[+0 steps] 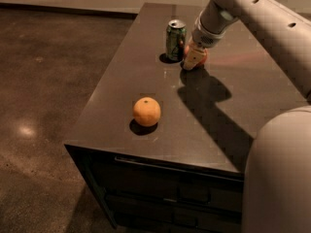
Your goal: Move apple near green can
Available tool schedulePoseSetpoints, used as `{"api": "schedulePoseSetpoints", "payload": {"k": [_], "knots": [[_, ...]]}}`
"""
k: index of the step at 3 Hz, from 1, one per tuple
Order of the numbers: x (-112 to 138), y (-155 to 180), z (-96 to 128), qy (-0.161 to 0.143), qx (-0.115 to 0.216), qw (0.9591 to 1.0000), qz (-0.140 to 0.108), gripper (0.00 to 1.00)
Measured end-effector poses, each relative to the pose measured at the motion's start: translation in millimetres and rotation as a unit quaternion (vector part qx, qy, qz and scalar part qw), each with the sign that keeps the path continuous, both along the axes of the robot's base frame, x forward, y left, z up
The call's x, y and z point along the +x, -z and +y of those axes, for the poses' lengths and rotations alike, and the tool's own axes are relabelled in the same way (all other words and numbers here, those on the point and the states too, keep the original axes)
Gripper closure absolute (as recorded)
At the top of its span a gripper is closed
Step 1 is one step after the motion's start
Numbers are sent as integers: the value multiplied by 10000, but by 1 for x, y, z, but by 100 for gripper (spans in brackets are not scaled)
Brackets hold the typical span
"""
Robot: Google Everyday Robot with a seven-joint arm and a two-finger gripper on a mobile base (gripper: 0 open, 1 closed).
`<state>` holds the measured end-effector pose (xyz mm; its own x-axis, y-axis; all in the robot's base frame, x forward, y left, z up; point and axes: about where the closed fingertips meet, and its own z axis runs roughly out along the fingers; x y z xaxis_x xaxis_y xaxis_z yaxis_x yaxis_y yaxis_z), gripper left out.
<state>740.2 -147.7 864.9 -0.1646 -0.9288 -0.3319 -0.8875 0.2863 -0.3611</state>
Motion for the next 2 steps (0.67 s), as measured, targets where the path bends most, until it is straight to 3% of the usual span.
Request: {"api": "schedulePoseSetpoints", "payload": {"k": [1,2], "knots": [[0,2,1,-7,-1,10000,16,0],[0,2,1,-7,-1,10000,16,0]]}}
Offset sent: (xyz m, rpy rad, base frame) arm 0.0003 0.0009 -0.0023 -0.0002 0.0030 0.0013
